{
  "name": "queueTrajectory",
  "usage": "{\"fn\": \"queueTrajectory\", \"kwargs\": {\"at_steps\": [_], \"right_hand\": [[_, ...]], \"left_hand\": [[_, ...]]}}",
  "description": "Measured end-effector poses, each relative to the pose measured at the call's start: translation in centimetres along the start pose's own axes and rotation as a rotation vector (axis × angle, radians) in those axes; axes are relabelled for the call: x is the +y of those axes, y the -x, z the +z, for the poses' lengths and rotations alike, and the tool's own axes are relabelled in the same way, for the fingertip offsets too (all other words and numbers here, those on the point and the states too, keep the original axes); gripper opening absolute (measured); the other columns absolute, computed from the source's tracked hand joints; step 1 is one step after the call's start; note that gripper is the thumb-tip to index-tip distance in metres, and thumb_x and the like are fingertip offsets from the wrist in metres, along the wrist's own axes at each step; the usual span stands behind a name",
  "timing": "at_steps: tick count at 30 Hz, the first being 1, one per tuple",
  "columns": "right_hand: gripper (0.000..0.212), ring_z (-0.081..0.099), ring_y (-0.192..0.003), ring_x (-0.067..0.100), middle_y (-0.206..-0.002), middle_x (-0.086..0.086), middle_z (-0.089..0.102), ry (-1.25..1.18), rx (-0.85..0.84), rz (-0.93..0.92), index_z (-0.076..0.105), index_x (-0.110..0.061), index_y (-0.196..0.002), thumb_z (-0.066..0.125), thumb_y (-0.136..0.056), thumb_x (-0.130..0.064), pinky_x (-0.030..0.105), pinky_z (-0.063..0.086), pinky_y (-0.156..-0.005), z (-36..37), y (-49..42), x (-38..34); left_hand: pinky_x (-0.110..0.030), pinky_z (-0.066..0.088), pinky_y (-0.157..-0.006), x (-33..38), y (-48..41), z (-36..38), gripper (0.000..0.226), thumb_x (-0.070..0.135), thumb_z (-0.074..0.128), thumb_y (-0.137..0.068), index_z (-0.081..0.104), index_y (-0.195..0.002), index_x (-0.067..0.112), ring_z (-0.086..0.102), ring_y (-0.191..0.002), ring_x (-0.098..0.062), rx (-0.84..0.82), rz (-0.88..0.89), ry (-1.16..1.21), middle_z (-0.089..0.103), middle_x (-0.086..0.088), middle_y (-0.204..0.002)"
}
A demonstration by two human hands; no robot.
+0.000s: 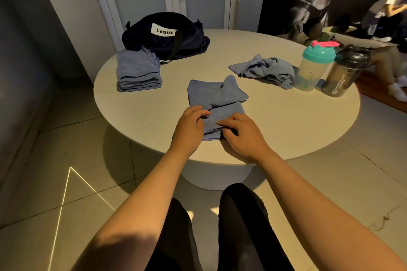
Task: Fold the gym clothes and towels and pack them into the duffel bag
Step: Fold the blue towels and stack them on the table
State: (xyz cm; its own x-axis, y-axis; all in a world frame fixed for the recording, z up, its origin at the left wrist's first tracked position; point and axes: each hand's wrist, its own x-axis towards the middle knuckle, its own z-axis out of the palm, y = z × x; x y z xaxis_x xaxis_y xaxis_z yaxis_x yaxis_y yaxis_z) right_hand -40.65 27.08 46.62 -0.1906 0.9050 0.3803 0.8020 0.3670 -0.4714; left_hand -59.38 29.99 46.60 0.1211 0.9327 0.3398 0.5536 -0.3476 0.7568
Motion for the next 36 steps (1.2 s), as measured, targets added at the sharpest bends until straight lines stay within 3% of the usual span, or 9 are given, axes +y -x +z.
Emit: {"fn": "queueTrajectory", "kwargs": {"at_steps": [5, 11, 15, 19, 24, 27, 30, 33, 36], "right_hand": [[0.040, 0.046, -0.084, 0.021, -0.083, -0.002, 0.053, 0.052, 0.033, -0.026, 0.075, -0.025, -0.116, 0.046, -0.089, -0.029, 0.035, 0.038, -0.074, 0.3, 0.1, 0.0], [0.039, 0.044, -0.071, 0.013, -0.070, -0.006, 0.056, 0.013, 0.040, 0.022, 0.074, -0.036, -0.087, 0.037, -0.095, -0.048, 0.034, 0.031, -0.071, 0.1, 0.1, -0.5], [0.021, 0.054, -0.089, 0.014, -0.094, -0.012, 0.068, 0.089, -0.039, 0.028, 0.068, -0.036, -0.110, 0.054, -0.093, -0.037, 0.034, 0.029, -0.081, 0.3, -0.2, -0.1], [0.022, 0.052, -0.081, 0.013, -0.084, -0.016, 0.060, 0.042, -0.114, 0.101, 0.066, -0.034, -0.103, 0.053, -0.086, -0.039, 0.035, 0.030, -0.081, -0.9, -1.4, -0.9], [0.033, 0.055, -0.104, 0.029, -0.108, 0.006, 0.062, 0.046, 0.051, 0.231, 0.064, -0.023, -0.125, 0.052, -0.095, -0.028, 0.041, 0.039, -0.086, -0.8, -5.1, -1.0], [0.049, 0.045, -0.124, 0.039, -0.128, 0.014, 0.056, 0.148, -0.055, 0.308, 0.043, -0.028, -0.147, 0.049, -0.099, -0.032, 0.047, 0.040, -0.095, -0.8, -7.8, -0.9], [0.054, 0.033, -0.135, 0.041, -0.141, 0.017, 0.046, 0.187, -0.200, 0.455, 0.028, -0.034, -0.153, 0.043, -0.102, -0.038, 0.052, 0.032, -0.104, -0.6, -9.9, -0.7], [0.041, 0.032, -0.134, 0.039, -0.140, 0.016, 0.048, 0.231, -0.186, 0.479, 0.048, -0.025, -0.143, 0.045, -0.102, -0.029, 0.048, 0.030, -0.101, 0.1, -11.6, -0.8], [0.038, 0.044, -0.129, 0.036, -0.138, 0.012, 0.056, 0.146, 0.015, 0.294, 0.060, -0.014, -0.134, 0.047, -0.098, -0.011, 0.042, 0.034, -0.092, 1.4, -13.1, -1.5]], "left_hand": [[-0.031, 0.036, -0.112, -0.3, -0.1, 0.6, 0.038, 0.001, 0.044, -0.102, 0.067, -0.128, 0.014, 0.038, -0.140, -0.022, -0.064, 0.034, -0.173, 0.040, -0.003, -0.155], [-0.034, 0.031, -0.116, -0.4, -0.2, 0.5, 0.044, 0.011, 0.041, -0.103, 0.053, -0.145, 0.019, 0.030, -0.139, -0.021, -0.097, -0.046, -0.227, 0.039, 0.000, -0.157], [-0.038, 0.024, -0.121, 0.2, -0.5, 0.4, 0.054, 0.012, 0.039, -0.101, 0.040, -0.153, 0.025, 0.025, -0.144, -0.020, -0.158, -0.109, -0.206, 0.032, 0.003, -0.161], [-0.041, 0.022, -0.120, 0.8, -1.5, -0.3, 0.064, 0.010, 0.040, -0.095, 0.034, -0.155, 0.031, 0.023, -0.144, -0.023, -0.219, -0.186, -0.183, 0.028, 0.005, -0.163], [-0.046, 0.038, -0.111, 1.0, -4.1, -0.3, 0.034, 0.033, 0.049, -0.095, 0.065, -0.121, 0.046, 0.051, -0.128, -0.018, -0.123, -0.185, -0.139, 0.055, 0.012, -0.142], [-0.046, 0.048, -0.098, 1.2, -5.7, -0.5, 0.025, 0.043, 0.047, -0.090, 0.066, -0.083, 0.058, 0.064, -0.105, -0.012, -0.081, -0.175, -0.116, 0.069, 0.020, -0.113], [-0.046, 0.055, -0.090, 0.8, -7.2, -1.2, 0.022, 0.045, 0.055, -0.075, 0.076, -0.076, 0.049, 0.069, -0.094, -0.017, -0.140, -0.279, 0.049, 0.075, 0.017, -0.094], [-0.047, 0.057, -0.078, -0.3, -7.8, -1.4, 0.019, 0.029, 0.058, -0.068, 0.076, -0.062, 0.025, 0.069, -0.089, -0.033, -0.106, -0.398, 0.215, 0.073, 0.007, -0.077], [-0.044, 0.054, -0.073, -1.1, -7.4, -1.2, 0.022, 0.034, 0.049, -0.080, 0.069, -0.075, 0.031, 0.066, -0.082, -0.022, 0.014, -0.290, 0.184, 0.071, 0.012, -0.082]]}}
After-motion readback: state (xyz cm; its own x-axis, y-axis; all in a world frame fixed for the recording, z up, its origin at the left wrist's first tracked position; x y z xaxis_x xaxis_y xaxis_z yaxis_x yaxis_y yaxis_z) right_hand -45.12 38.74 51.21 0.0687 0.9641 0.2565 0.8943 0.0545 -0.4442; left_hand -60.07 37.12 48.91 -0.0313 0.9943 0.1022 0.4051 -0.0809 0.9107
